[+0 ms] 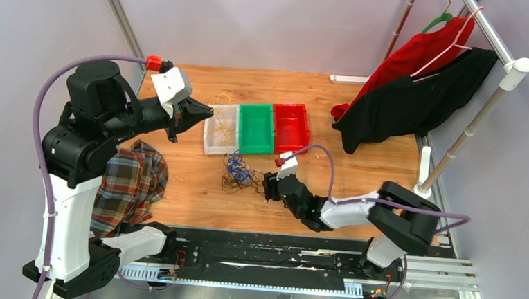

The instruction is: Untangle the cables

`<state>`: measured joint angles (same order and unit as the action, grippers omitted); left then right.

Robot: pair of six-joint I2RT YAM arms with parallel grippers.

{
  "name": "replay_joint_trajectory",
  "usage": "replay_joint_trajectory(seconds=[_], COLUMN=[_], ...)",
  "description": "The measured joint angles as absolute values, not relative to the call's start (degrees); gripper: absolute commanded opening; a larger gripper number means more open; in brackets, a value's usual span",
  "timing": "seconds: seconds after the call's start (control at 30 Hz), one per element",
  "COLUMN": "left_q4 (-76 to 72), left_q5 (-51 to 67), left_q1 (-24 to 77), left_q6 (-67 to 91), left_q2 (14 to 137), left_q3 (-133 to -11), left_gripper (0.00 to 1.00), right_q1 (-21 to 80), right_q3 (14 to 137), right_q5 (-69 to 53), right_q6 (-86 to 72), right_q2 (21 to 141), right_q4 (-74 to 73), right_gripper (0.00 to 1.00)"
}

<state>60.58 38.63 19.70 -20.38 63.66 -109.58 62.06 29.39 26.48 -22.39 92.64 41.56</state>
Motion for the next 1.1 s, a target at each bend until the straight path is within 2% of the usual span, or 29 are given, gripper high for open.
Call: replay_joint_trajectory(seconds=[0.13, 0.3, 0.5, 0.6, 0.7, 0.77, 0.9, 1.1], left_q4=[60.6, 61.0, 61.4, 61.4, 61.4, 61.5, 61.7, 63.3], left_q5=[38.5, 38.2, 38.3, 38.4, 38.5, 38.5, 38.3, 37.3], left_q1=[19.7, 19.7, 19.7, 19.7, 19.7, 19.7, 19.7, 19.7], left_q6=[-20.4, -20.4, -20.3, -19.7, -19.1, -18.6, -17.8, -16.8], left_q2=[63.3, 63.9, 63.8, 63.7, 63.6, 63.6, 63.4, 63.1], left_q3=[-107.1, -104.3, -104.1, -104.1, -104.2, -104.6, -106.1, -110.0], left_gripper=[0.00, 0.00, 0.00, 0.00, 0.00, 0.00, 0.00, 0.00], right_q1=[62.8, 67.2, 68.8, 68.7, 67.8, 66.4, 63.0, 61.4], right_q3=[30.7, 40.1, 48.4, 52.5, 55.9, 56.7, 54.9, 48.5], right_q5=[25.5, 21.0, 12.8, 10.1, 7.8, 5.6, 2.5, 2.2], right_q6=[-18.4, -11.0, -5.0, -3.7, -3.8, -5.3, -9.3, -14.2], right_q2=[83.2, 75.1, 76.4, 80.9, 85.6, 88.2, 91.5, 94.9], right_q4=[40.1, 38.1, 37.2, 34.9, 33.2, 32.6, 33.6, 37.9], right_gripper=[0.64, 0.66, 0.64, 0.57, 0.42, 0.36, 0.28, 0.22])
